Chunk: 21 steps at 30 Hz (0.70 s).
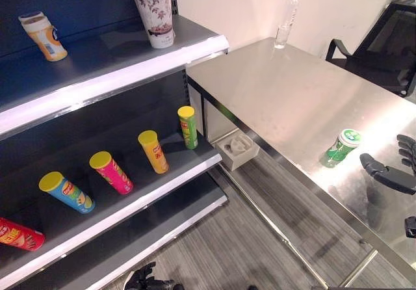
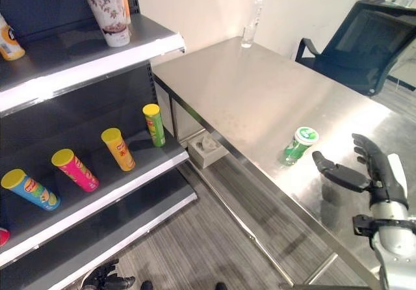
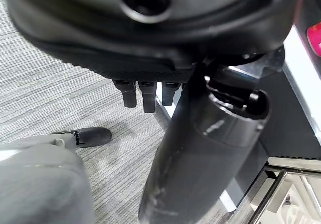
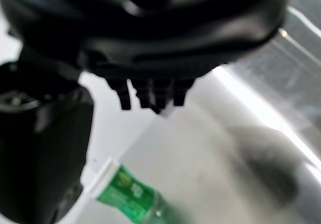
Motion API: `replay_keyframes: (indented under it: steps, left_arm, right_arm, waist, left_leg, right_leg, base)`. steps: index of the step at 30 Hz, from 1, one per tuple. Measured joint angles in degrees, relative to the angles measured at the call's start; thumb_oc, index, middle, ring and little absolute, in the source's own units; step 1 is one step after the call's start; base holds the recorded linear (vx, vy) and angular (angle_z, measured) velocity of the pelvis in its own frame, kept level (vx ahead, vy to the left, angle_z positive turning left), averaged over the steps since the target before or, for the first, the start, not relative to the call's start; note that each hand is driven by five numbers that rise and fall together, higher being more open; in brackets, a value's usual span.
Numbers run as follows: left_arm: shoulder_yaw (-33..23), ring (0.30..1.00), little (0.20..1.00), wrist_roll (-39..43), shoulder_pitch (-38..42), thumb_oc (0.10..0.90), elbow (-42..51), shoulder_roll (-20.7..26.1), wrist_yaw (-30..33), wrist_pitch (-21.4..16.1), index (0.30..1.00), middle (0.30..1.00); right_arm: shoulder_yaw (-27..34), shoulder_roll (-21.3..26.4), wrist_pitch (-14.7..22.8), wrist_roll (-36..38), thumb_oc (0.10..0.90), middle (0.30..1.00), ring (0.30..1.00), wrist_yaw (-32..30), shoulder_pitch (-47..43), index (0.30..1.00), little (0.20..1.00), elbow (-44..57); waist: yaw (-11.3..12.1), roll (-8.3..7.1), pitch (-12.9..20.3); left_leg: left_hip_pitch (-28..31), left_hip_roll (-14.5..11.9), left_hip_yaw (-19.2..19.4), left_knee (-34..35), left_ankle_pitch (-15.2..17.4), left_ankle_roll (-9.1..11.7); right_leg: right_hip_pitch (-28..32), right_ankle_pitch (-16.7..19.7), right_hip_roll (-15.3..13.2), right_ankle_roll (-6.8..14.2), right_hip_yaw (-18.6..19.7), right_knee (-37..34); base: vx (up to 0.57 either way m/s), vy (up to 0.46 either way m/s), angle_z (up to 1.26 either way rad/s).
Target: Put the goods on the table back onto the shelves and tidy them up.
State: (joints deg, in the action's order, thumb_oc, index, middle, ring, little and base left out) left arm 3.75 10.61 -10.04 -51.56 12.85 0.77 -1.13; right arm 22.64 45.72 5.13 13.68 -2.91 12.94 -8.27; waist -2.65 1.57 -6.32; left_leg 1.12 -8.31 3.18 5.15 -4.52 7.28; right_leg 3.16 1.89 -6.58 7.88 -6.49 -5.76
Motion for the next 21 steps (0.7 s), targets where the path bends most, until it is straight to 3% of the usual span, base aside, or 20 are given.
replay_keyframes:
  steps: [3,17,21]
  left_arm:
    - [0.0,0.9,0.9,0.0,-0.3,0.8,0.5,0.0,-0.1,0.0,0.9,0.9]
    - [0.2,0.9,0.9,0.0,0.2,0.8,1.0,0.0,0.1,-0.3,0.9,0.9]
    - [0.2,0.9,0.9,0.0,0.5,0.8,1.2,0.1,0.2,-0.3,0.9,0.9]
  right_arm:
    - [-1.0,-2.2,-0.7,-1.7,0.8,0.9,0.9,-0.9,-0.5,0.9,0.9,-0.2]
    - [-4.4,-2.6,-2.0,-8.1,0.8,0.9,0.9,-6.9,-8.3,0.9,0.9,-3.0]
    - [-4.6,-2.6,-2.3,-8.4,0.8,0.9,0.9,-8.7,-10.2,0.9,0.9,-6.5]
  waist:
    - [0.0,-0.1,-1.2]
    - [0.7,-0.1,-1.8]
    - [1.9,-0.3,-1.9]
  left_leg:
    - [-0.7,0.3,0.3,0.0,0.0,0.0]
    - [-2.5,0.7,-0.6,0.0,0.1,-0.1]
    - [-2.6,0.8,-0.7,0.0,0.1,-0.1]
  right_leg:
    - [-0.7,0.5,-0.4,-0.3,0.3,0.0]
    - [-1.9,0.4,-0.7,-0.2,-0.8,0.0]
    - [-1.8,0.4,-0.7,-0.2,-1.0,0.0]
  base:
    - [0.02,0.024,-0.04]
    - [0.02,0.012,0.03]
    - [0.03,0.0,0.02]
